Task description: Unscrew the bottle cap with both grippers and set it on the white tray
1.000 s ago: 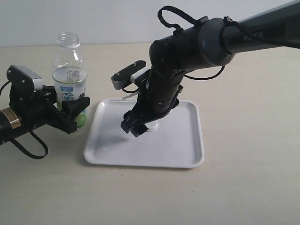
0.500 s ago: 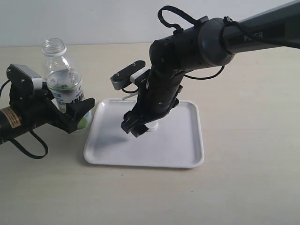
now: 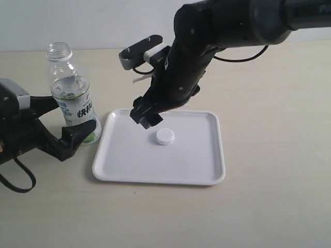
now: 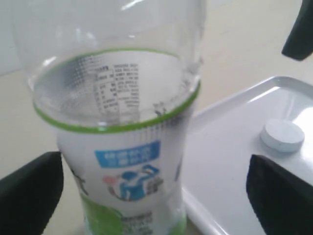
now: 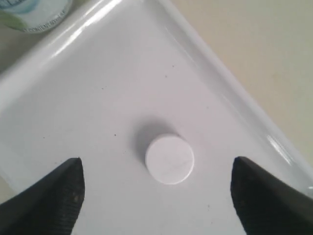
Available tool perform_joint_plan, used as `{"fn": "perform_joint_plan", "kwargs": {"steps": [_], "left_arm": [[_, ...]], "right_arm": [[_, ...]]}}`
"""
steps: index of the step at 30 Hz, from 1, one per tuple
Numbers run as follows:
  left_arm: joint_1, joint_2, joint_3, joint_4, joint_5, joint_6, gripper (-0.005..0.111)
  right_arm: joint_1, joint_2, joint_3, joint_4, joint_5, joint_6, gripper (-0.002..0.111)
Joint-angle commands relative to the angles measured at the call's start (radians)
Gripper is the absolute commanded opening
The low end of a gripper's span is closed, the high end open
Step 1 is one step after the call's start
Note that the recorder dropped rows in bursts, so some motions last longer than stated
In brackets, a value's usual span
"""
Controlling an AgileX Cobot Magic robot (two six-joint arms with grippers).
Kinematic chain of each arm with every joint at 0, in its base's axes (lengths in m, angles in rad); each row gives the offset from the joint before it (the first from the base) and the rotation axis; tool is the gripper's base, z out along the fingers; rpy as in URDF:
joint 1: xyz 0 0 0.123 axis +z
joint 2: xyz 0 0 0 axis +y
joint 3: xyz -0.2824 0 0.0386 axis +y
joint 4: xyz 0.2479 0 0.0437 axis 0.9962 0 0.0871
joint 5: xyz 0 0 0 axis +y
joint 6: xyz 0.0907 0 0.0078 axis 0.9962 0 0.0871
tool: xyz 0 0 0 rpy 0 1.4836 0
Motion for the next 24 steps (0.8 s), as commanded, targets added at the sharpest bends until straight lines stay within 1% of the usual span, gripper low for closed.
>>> {"fn": "perform_joint_plan", "kwargs": {"steps": [1,3,5,7,8,9,11,12,14,17,20,21,22,24], "left_arm": [[0.002,-0.053,0.090,-0.001,-0.017,0.011,0.097],[0.002,-0.085,0.119,-0.001,-0.017,0.012,0.096],[0.002,-0.122,0.146,-0.001,-0.017,0.012,0.092],[0.002,-0.170,0.178,0.004,-0.017,-0.009,0.082],[0.002,-0.191,0.192,0.007,-0.017,-0.023,0.076],[0.002,-0.217,0.210,0.014,-0.017,-0.039,0.068],[0.002,-0.274,0.244,0.032,-0.017,-0.060,0.049],[0.002,-0.303,0.262,0.050,-0.017,-0.071,0.034],[0.002,-0.359,0.297,0.071,-0.017,-0.073,0.002],[0.002,-0.453,0.355,0.064,-0.017,-0.081,0.000],[0.002,-0.565,0.389,-0.040,-0.017,-0.111,0.000],[0.002,-0.608,0.389,-0.059,-0.017,-0.166,0.000],[0.002,-0.653,0.389,-0.064,0.008,-0.234,0.000],[0.002,-0.733,0.389,-0.098,0.081,-0.319,0.000]], "right_arm": [[-0.004,-0.091,0.005,0.051,0.069,-0.030,0.071],[-0.004,-0.133,0.005,0.089,0.098,-0.061,0.062],[-0.004,-0.171,0.005,0.126,0.129,-0.092,0.052],[-0.004,-0.217,0.005,0.159,0.157,-0.116,0.040],[-0.004,-0.241,0.005,0.174,0.174,-0.127,0.031],[-0.004,-0.261,0.005,0.188,0.190,-0.133,0.024],[-0.004,-0.312,0.011,0.223,0.217,-0.166,0.006],[-0.004,-0.342,0.021,0.236,0.217,-0.181,0.000],[-0.004,-0.413,0.066,0.260,0.198,-0.209,0.000],[-0.004,-0.531,0.176,0.260,0.119,-0.212,0.000],[-0.004,-0.668,0.326,0.261,0.002,-0.208,0.000],[-0.004,-0.718,0.378,0.261,-0.045,-0.208,0.000],[-0.004,-0.762,0.419,0.261,-0.086,-0.208,0.000],[-0.004,-0.868,0.515,0.261,-0.160,-0.208,0.000]]}}
